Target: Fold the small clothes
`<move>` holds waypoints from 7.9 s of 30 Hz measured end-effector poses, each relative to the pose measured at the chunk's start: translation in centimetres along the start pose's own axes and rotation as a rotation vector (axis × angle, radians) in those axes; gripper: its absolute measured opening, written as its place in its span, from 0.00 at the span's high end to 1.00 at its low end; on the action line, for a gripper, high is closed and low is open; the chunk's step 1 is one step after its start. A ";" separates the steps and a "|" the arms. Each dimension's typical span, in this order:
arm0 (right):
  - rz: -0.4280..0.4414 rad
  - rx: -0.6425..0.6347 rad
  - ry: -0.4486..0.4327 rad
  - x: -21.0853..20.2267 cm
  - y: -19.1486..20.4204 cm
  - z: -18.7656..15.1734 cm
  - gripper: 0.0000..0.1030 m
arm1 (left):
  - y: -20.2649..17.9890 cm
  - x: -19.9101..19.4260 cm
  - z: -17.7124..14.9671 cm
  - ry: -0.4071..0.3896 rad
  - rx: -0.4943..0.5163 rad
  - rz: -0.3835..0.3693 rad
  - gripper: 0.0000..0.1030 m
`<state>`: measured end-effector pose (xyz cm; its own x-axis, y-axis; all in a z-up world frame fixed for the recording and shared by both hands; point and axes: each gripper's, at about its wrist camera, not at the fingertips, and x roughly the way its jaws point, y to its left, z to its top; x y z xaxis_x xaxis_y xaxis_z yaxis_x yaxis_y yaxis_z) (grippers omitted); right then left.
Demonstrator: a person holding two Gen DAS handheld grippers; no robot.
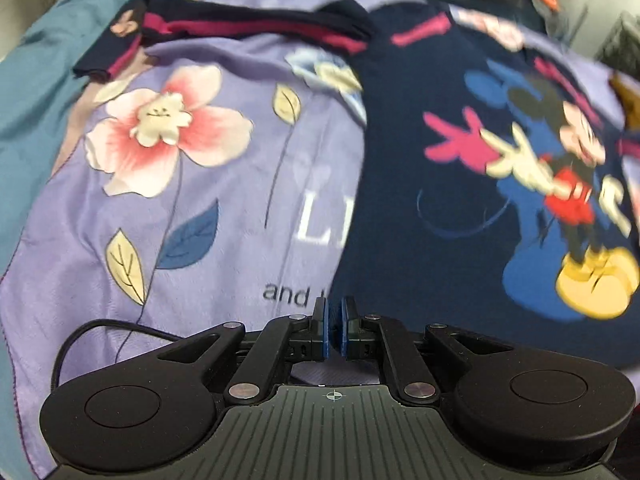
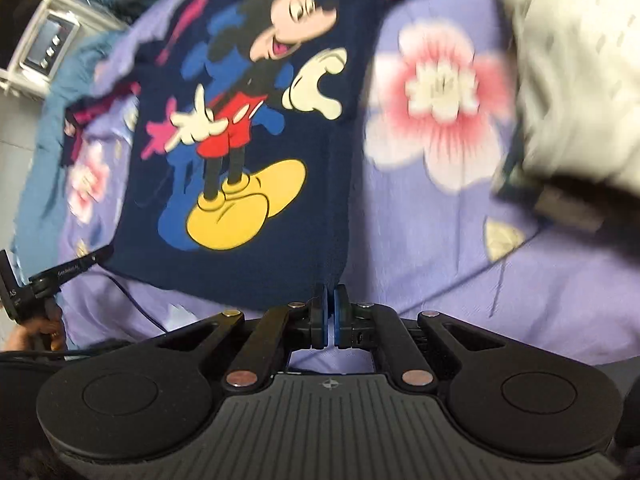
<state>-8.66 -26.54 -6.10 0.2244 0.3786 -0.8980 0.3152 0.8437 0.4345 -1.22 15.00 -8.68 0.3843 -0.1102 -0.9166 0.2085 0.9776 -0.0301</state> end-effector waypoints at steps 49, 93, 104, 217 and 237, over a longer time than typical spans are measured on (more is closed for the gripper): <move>-0.150 0.098 -0.556 -12.1 -8.7 14.5 0.32 | -16.8 -3.6 6.0 -0.057 0.188 -0.125 0.00; 0.562 -0.130 0.150 4.2 15.9 15.2 0.96 | -1.5 -5.8 1.5 0.021 -0.275 0.143 0.00; 0.484 -0.162 0.370 12.3 21.3 9.6 0.96 | 1.2 -5.5 -0.7 0.062 -0.311 0.142 0.00; -0.227 -0.189 -0.282 4.2 -2.3 15.6 0.89 | -5.5 2.3 4.5 0.132 -0.158 0.046 0.00; 0.042 0.038 -0.410 4.1 -1.9 20.6 0.67 | -6.4 3.7 4.6 0.154 -0.099 0.059 0.00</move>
<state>10.66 -34.39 -9.16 0.5841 0.2231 -0.7804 0.3302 0.8130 0.4795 2.98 7.51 -10.03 0.2496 -0.0309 -0.9678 0.0971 0.9953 -0.0068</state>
